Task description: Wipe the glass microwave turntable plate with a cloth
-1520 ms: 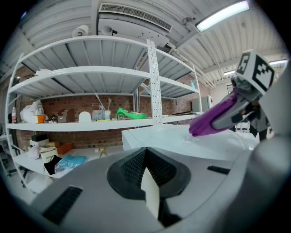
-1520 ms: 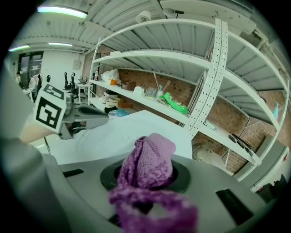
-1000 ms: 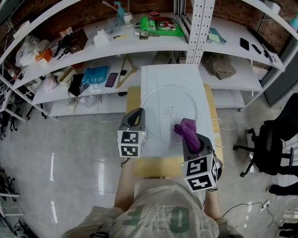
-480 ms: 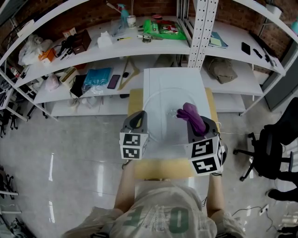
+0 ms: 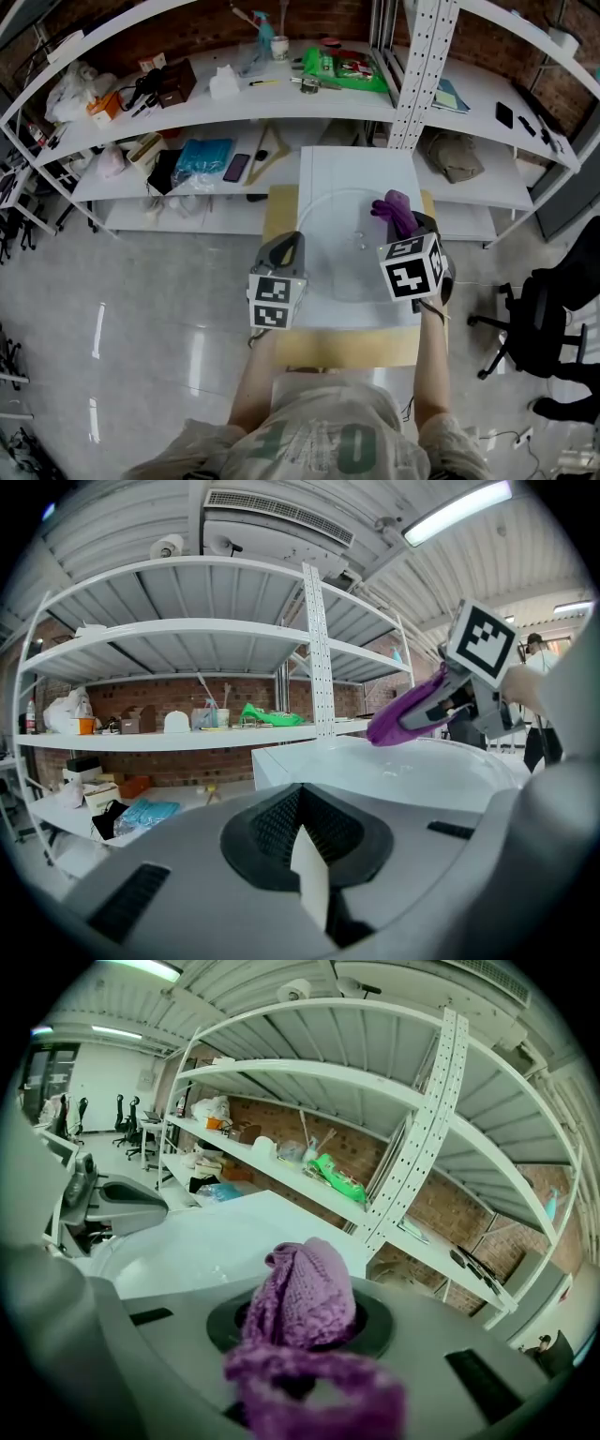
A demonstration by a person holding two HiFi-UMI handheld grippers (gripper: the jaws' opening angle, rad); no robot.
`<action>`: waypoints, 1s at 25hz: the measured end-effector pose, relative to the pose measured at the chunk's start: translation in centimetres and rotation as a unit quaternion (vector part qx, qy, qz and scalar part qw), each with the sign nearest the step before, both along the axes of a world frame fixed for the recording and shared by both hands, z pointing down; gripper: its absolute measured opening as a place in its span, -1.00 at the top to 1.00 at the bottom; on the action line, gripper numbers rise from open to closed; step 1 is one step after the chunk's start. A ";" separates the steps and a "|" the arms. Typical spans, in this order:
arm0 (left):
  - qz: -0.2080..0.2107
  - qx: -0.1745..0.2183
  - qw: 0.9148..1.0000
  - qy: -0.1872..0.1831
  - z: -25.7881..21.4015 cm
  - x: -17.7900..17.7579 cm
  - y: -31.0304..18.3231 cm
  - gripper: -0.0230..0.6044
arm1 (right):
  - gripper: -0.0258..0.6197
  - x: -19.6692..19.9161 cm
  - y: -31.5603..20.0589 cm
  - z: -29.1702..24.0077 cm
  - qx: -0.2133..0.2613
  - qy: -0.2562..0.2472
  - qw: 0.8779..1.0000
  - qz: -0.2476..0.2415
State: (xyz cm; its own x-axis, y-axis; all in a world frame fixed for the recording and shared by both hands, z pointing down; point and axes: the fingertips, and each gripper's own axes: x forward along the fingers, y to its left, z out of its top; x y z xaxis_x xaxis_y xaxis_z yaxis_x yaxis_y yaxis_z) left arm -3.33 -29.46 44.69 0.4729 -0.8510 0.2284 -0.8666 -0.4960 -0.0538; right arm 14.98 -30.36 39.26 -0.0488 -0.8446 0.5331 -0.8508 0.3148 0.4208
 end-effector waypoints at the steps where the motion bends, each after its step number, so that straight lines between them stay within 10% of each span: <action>1: 0.000 -0.001 1.000 0.000 0.0 0.0 0.0 0.92 | 0.75 0.1 0.6 0.2 -0.002 0.002 1.000 0.001; 25: 0.000 -0.022 1.000 -0.006 -0.5 0.1 -0.7 0.92 | 0.75 1.2 11.1 -0.8 0.018 -0.034 0.999 0.009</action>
